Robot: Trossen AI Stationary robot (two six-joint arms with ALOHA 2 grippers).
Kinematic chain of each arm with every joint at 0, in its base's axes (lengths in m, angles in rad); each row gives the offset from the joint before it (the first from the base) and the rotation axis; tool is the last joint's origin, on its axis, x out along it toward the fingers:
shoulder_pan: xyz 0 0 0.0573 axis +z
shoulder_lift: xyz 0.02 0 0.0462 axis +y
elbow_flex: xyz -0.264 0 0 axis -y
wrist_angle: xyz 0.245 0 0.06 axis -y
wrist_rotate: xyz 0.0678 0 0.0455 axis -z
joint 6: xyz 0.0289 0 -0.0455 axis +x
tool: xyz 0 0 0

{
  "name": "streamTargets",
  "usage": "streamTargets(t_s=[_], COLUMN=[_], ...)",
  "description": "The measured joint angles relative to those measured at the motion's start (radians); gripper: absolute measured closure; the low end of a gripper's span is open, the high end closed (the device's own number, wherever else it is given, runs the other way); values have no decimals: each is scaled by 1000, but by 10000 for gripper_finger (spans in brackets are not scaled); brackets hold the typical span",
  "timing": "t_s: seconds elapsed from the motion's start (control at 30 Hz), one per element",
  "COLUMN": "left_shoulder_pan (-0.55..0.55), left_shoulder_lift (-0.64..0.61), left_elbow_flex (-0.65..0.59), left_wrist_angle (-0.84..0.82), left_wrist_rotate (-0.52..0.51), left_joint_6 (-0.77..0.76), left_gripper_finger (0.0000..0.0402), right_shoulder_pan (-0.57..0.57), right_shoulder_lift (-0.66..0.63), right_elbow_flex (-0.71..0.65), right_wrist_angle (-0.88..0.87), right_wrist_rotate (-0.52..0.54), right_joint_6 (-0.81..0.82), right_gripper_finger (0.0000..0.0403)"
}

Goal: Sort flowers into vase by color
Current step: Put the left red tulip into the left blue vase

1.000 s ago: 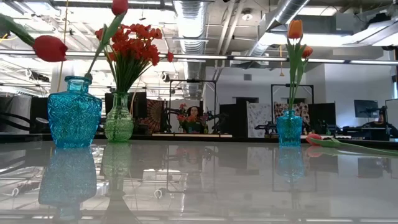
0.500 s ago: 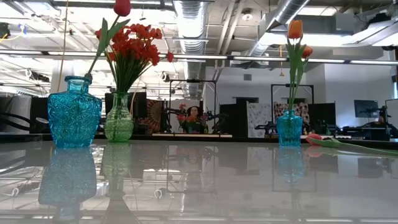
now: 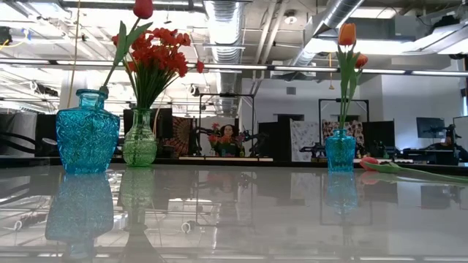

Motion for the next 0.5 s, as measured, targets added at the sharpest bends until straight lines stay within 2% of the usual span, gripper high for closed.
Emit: streamTargets(t_s=[0.23,0.37,0.5], left_shoulder_pan=[27,85,162], left_shoulder_lift=[154,219,255], left_elbow_flex=[-2,-1,-2], left_wrist_angle=[181,321,368], left_wrist_rotate=[-149,-129,-45], left_joint_6=[184,238,203], left_gripper_finger=[401,401,401], right_shoulder_pan=[0,-5,-13], right_shoulder_lift=[-1,-2,-2], right_elbow_flex=[0,0,0], right_wrist_angle=[430,494,499], right_wrist_rotate=[34,57,115], right_joint_6=[82,75,75], right_gripper_finger=[119,119,119])
